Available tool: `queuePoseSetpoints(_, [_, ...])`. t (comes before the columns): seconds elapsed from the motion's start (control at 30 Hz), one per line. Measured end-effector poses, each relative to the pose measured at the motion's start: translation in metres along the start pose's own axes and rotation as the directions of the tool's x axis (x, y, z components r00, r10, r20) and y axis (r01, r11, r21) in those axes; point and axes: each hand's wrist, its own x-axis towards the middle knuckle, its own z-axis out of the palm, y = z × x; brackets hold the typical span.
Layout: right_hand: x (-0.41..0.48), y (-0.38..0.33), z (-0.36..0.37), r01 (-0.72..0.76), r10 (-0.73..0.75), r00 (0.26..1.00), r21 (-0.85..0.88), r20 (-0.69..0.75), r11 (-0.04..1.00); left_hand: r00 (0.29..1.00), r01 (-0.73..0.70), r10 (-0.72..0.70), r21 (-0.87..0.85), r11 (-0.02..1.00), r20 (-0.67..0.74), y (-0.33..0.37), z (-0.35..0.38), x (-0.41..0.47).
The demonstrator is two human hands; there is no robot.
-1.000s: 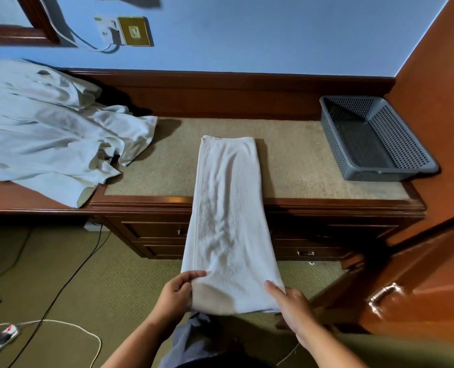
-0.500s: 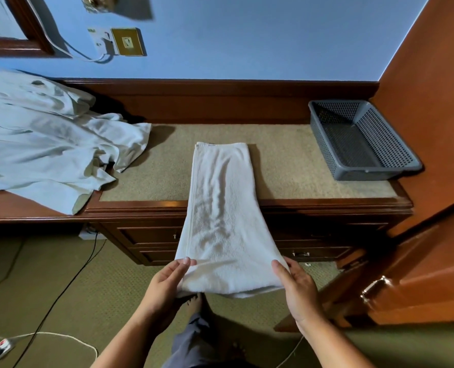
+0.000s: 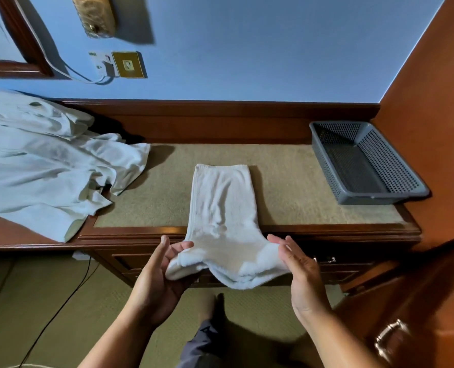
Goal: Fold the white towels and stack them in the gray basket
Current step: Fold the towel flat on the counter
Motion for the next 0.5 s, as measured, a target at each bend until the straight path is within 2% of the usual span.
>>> queuePoseSetpoints(0.2, [0.091,-0.032,0.037,0.0,0.037,0.97,0.155,-0.24,0.988,0.996,0.001,0.009,-0.107,0.994,0.088,0.055,0.017,0.071])
queuePoseSetpoints(0.27, [0.132,-0.036,0.04,-0.024,0.065,0.959,0.147,-0.277,0.989,0.99,-0.003,0.024,-0.147,0.989,0.142,0.074,0.024,0.101])
queuePoseSetpoints(0.37, [0.188,-0.044,0.044,-0.118,0.125,0.966,0.043,-0.226,0.992,0.981,0.013,0.016,-0.152,0.988,0.192,0.1,0.035,0.144])
queuePoseSetpoints(0.5, [0.241,-0.054,0.057,-0.187,0.183,0.979,-0.043,-0.085,0.981,0.987,0.011,-0.006,-0.03,1.0,0.163,0.124,0.042,0.197])
